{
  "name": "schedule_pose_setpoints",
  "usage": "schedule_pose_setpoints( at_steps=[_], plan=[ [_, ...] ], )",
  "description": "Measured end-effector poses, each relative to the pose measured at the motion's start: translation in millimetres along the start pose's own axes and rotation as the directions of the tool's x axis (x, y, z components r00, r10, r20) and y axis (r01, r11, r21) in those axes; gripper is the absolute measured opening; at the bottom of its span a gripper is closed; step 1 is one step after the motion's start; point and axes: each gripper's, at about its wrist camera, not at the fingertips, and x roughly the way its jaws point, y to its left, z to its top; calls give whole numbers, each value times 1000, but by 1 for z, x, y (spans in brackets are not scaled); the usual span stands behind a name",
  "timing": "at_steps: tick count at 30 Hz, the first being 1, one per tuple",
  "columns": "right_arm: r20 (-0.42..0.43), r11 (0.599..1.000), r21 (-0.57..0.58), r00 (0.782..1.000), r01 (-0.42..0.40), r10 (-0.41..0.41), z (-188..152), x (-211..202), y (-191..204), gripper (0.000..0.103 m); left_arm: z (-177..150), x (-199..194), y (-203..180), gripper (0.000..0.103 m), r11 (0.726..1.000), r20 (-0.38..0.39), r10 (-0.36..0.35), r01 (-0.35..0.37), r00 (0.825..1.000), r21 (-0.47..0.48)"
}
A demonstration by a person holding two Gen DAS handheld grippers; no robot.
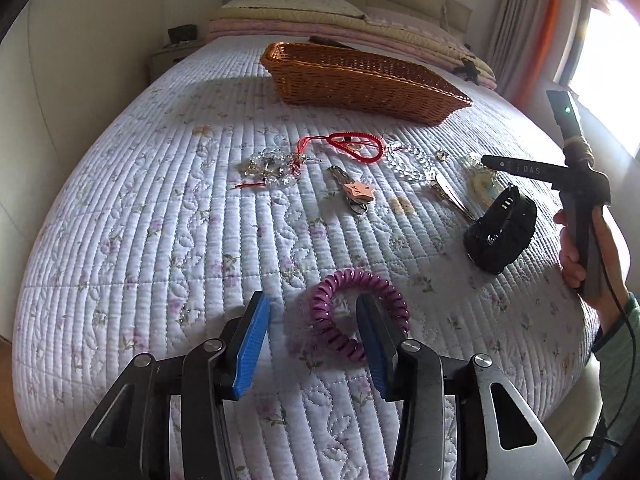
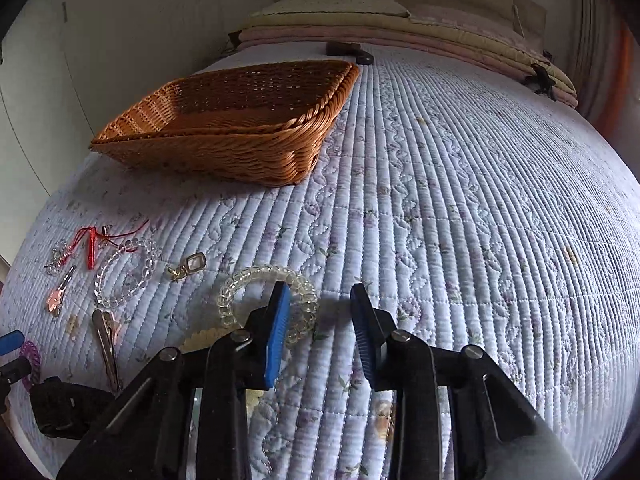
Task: Organize jewelry
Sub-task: 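Grasp the purple coil hair tie with the left tool while the right tool grasps the clear beaded bracelet, then carry both items over the wicker basket and open both tools to drop them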
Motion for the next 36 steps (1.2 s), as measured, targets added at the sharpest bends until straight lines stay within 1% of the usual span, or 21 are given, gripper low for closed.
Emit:
schedule_pose_setpoints(
  at_steps=[1,3,5,6,7,8,12,14,16,19,21,23,25,28,30,32,34,36],
  plan=[
    [-4,1000,-14,1000,4,-4,0,2,3,30,-1,0,0,45,1000,0,5,-5,1000,0],
    [-4,999,-44,1000,9,-10,0,3,10,20,-2,1,-4,45,999,8,28,-28,1000,18],
    [-1,998,-67,1000,19,-19,0,4,15,14,-3,2,-8,43,998,9,54,-55,998,29],
    [3,997,-76,1000,29,-29,-1,4,17,13,-2,2,-9,30,997,14,69,-69,998,32],
    [11,996,-82,999,37,-36,-2,3,20,13,-2,3,-10,25,996,17,82,-83,996,35],
    [17,995,-87,999,40,-39,-3,3,21,12,-1,2,-10,13,996,23,85,-86,996,35],
    [34,996,-81,999,37,-34,-2,1,22,12,1,1,-8,12,997,36,76,-77,996,23],
    [48,997,-70,999,29,-26,-2,-2,20,12,4,-4,-6,11,999,55,51,-51,997,9],
    [60,998,-60,998,21,-17,-2,-6,17,12,11,-11,-6,11,999,85,32,-33,996,3],
    [85,999,-37,996,0,4,-1,-18,14,11,30,-25,-7,11,1000,142,26,-27,990,2],
    [114,1000,-23,993,-18,20,4,-34,14,11,48,-35,-7,11,1000,181,2,-3,983,5],
    [160,999,-24,987,-27,31,17,-52,18,11,72,-42,-9,11,1000,226,-18,14,974,17],
    [198,999,-36,979,-35,42,40,-67,23,11,102,-45,-12,11,999,257,-40,34,966,28],
    [224,998,-58,974,-7,19,88,-71,34,11,160,-36,-19,11,997,283,-64,52,957,47],
    [212,997,-70,977,14,2,121,-58,42,11,197,-20,-21,11,996,273,-87,79,958,41],
    [166,997,-67,986,31,-19,149,-32,47,11,235,7,-23,11,994,239,-104,98,965,36],
    [108,998,-54,994,28,-22,169,-2,47,11,262,38,-24,11,995,201,-94,89,975,34],
    [61,997,-49,997,52,-49,179,27,48,11,283,72,-23,11,995,143,-100,98,985,25]
  ],
)
